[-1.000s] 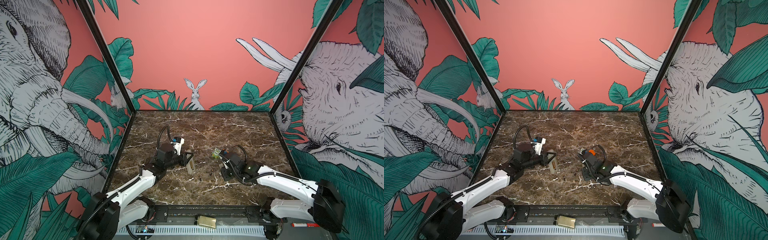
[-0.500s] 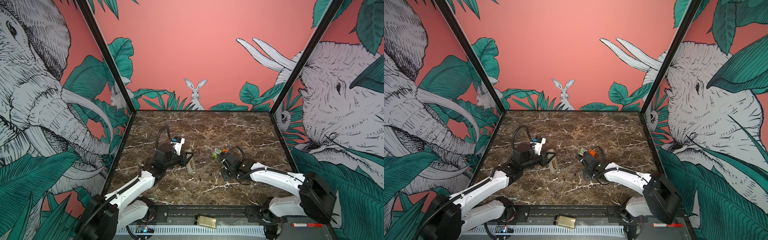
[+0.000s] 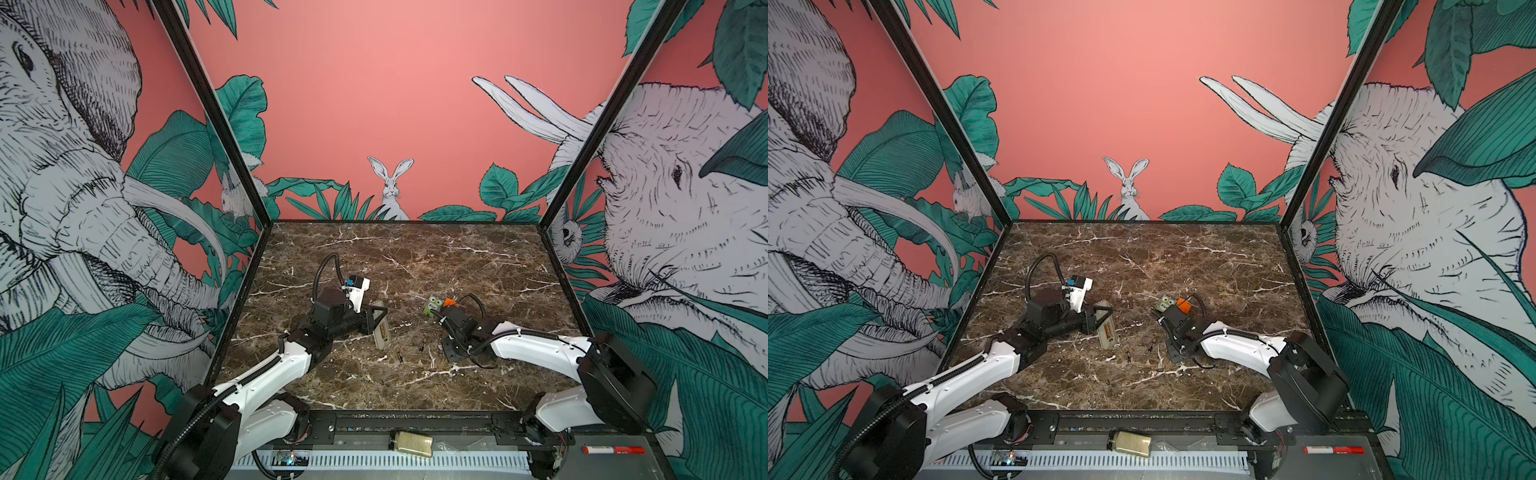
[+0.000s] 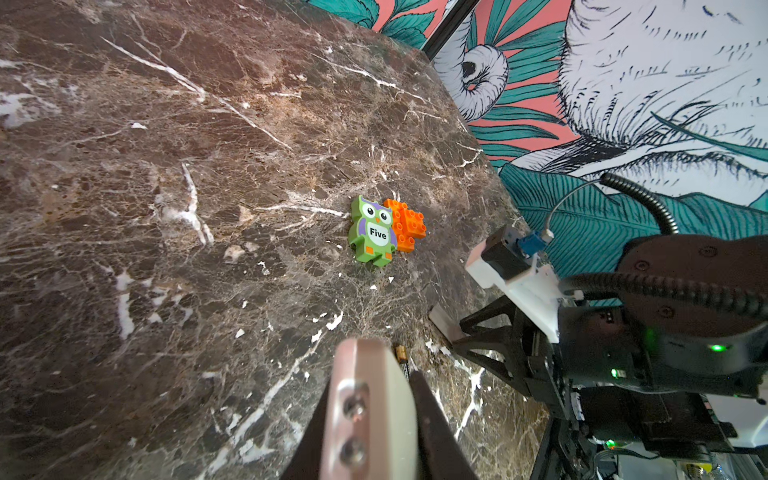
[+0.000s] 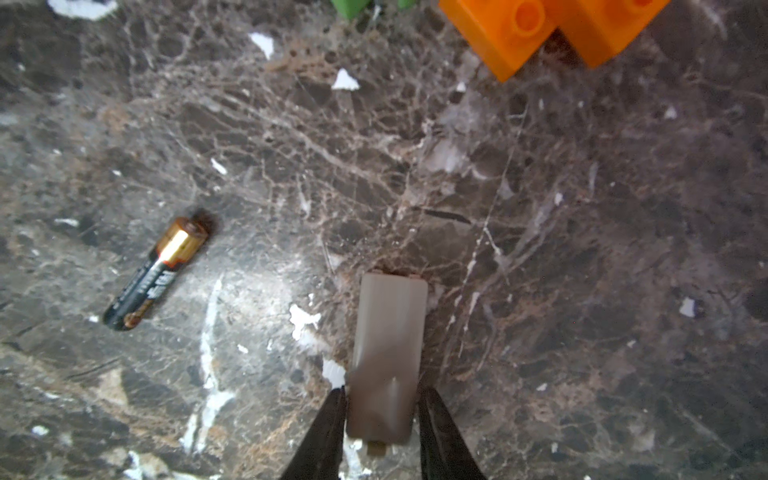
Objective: Load the batteries into the remote control
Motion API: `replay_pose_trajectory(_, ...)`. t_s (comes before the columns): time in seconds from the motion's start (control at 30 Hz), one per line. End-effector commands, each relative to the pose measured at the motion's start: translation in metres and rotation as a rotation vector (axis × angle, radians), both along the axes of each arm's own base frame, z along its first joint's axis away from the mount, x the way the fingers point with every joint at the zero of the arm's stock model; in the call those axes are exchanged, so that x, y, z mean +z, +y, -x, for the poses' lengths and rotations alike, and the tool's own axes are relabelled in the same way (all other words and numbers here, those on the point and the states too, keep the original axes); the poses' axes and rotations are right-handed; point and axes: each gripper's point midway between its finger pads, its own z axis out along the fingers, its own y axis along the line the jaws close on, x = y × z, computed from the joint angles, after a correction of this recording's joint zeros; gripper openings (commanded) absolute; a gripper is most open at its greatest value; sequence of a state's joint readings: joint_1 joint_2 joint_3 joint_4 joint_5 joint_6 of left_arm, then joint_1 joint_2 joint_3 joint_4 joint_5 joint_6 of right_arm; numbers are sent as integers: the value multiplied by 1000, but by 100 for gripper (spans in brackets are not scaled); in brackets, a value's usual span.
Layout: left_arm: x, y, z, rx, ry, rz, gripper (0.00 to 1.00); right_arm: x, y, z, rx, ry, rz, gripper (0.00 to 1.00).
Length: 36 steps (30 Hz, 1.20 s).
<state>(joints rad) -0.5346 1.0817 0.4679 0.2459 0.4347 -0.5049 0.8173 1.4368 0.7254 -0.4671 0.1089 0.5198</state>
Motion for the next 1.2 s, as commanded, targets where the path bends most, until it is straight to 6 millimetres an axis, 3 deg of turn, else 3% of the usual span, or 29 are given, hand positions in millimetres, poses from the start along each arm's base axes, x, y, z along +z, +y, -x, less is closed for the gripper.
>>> replay_pose_trajectory(0.0, 5, -1, 1, -11, -19, 28, 0, -3, -6, -2, -19, -9, 11, 34)
replay_pose_trajectory(0.2, 8, 0, 2, -5, -26, 46, 0, -3, -7, -1, -23, -8, 4, 36)
replay_pose_trajectory(0.5, 6, -4, 7, -37, -1, 62, 0, 22, -2, -7, -17, -59, -38, 46)
replay_pose_trajectory(0.87, 12, -9, 15, -85, -27, 114, 0, 45, 30, -13, 5, -84, -146, 66)
replay_pose_trajectory(1.17, 20, -10, 23, -122, -63, 133, 0, 42, 59, -15, 11, -84, -172, 64)
